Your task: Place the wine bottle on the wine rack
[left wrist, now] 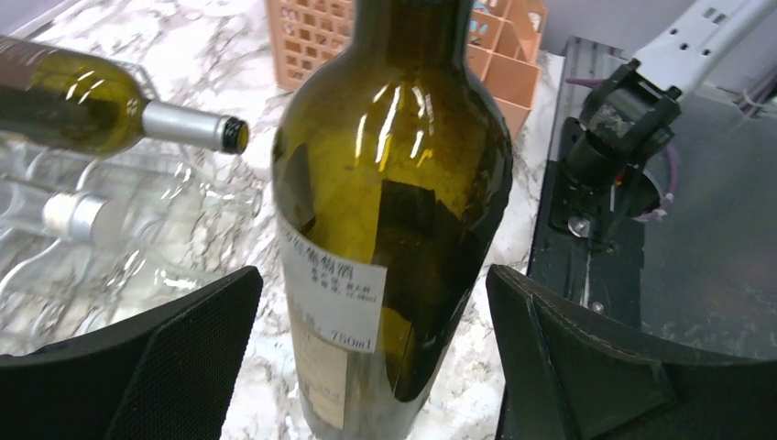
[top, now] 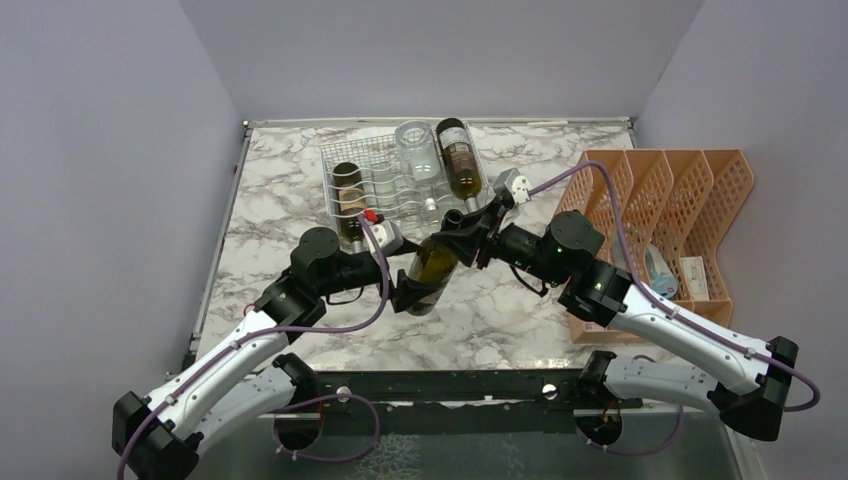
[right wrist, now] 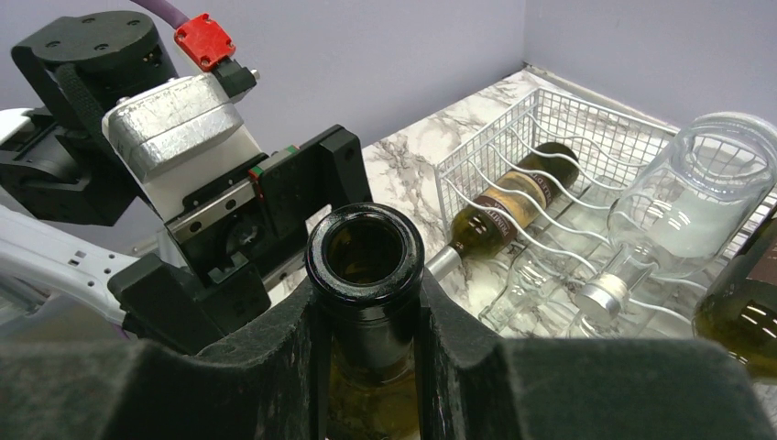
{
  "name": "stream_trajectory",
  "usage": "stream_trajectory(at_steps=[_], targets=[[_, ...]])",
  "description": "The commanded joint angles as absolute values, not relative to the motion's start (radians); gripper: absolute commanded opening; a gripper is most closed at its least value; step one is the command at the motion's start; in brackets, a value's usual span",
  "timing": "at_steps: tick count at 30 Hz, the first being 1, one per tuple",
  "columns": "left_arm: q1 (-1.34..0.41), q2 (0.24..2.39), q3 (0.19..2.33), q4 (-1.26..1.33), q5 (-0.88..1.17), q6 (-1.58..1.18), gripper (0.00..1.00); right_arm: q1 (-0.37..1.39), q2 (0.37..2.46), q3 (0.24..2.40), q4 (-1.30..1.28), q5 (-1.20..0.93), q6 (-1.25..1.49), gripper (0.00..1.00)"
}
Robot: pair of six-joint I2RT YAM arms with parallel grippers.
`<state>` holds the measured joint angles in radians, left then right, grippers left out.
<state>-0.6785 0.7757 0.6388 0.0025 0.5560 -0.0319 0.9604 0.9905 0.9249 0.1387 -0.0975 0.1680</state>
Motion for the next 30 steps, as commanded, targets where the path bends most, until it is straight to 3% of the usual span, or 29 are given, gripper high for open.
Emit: stream_trajectory(at_steps=[1, 13, 16, 19, 24, 25, 26, 30], targets=[[-0.683, 0.822, 0.614, 0.167, 0.706, -0.011, 0.99, 0.962, 0.945, 0.989, 0.293, -0.071, 0.216, 0.01], [-0.684, 0.911, 0.606, 0.278, 0.800, -0.058, 0.98, 0.961, 0.926, 0.991, 0.360, -0.085, 0.235, 0.01], [-0.688, 0.929, 0.618, 0.285, 0.796, -0.055, 0.93, 0.961, 0.921, 0.981, 0.378, -0.086, 0.245, 0.01], [-0.691, 0.936, 0.615, 0.296, 0.747, -0.048, 0.77, 0.961, 0.912, 0.974, 0.381, -0.087, 0.252, 0.01], [-0.693, 0.897, 0.622, 0.295, 0.668, 0.050, 0.28, 0.961, 0.893, 0.980, 0.312, -0.082, 0.253, 0.04], [-0.692, 0.887, 0.636, 0.277, 0.652, 0.080, 0.10, 0.961, 0.883, 0.986, 0.281, -0.080, 0.250, 0.10], [-0.692, 0.877, 0.654, 0.250, 0.629, 0.119, 0.00, 0.962, 0.873, 0.992, 0.244, -0.075, 0.248, 0.18], [-0.692, 0.863, 0.737, 0.105, 0.462, 0.302, 0.00, 0.962, 0.826, 1.014, 0.091, -0.063, 0.253, 0.60]])
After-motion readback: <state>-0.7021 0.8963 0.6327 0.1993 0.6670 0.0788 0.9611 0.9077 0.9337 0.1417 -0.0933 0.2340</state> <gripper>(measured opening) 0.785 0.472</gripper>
